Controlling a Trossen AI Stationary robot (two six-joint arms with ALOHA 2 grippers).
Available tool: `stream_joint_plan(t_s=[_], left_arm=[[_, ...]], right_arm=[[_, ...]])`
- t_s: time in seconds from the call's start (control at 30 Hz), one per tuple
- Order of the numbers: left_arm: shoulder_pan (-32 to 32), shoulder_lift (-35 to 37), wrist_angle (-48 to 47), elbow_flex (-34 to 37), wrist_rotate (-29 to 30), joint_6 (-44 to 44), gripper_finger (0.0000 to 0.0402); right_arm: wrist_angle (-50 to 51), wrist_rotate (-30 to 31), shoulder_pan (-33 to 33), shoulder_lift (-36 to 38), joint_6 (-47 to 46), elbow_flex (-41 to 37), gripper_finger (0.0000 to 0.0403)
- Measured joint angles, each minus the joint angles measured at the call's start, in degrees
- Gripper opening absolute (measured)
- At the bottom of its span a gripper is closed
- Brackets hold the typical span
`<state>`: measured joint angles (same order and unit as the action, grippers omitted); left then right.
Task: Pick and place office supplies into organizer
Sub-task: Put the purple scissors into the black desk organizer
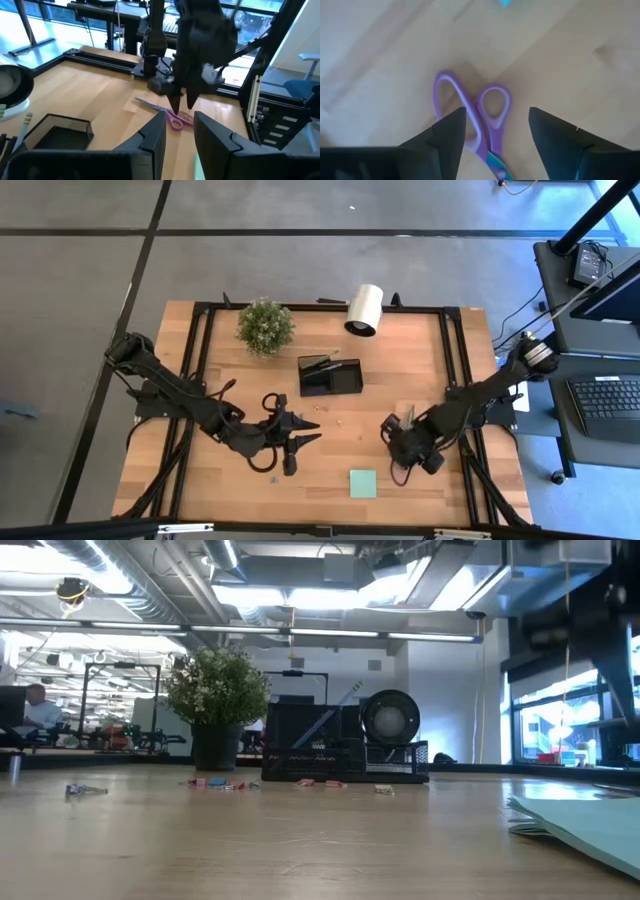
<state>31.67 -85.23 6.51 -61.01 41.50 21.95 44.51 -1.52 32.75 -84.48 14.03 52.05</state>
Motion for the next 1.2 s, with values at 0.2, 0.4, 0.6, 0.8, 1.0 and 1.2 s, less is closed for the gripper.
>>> stream_joint_plan(t_s=[0.2, 0.4, 0.6, 0.8, 1.0, 1.2], left_arm=[[-0.06, 0.0, -0.73, 0.0, 0.58, 0.03, 0.0092], [-0.06, 0.0, -0.75, 0.0, 0.91, 0.03, 0.0092], [-0.06, 0.0, -1.37, 0.0, 0.91, 1.34, 0.0092], [-0.06, 0.0, -2.98, 0.0, 1.3, 2.22, 0.0092], [-0.06, -0.02, -4.78, 0.0, 2.14, 4.24, 0.0092], [-0.06, -0.02, -5.27, 0.0, 2.51, 4.51, 0.0092]], right_arm=[[0.01, 0.03, 0.83, -7.92, 3.12, -0.02, 0.0219], [-0.56, 0.84, 0.83, -11.38, 4.78, 0.14, 0.0219], [-1.79, 3.64, 0.83, -12.36, 4.57, 0.21, 0.0219], [-2.67, 4.65, 0.83, -12.46, 4.22, 0.09, 0.0219], [-6.85, 10.28, 0.55, -12.69, 0.52, -0.04, 0.0219], [-12.35, 14.44, -1.23, -12.88, -3.76, -0.26, 0.0219]])
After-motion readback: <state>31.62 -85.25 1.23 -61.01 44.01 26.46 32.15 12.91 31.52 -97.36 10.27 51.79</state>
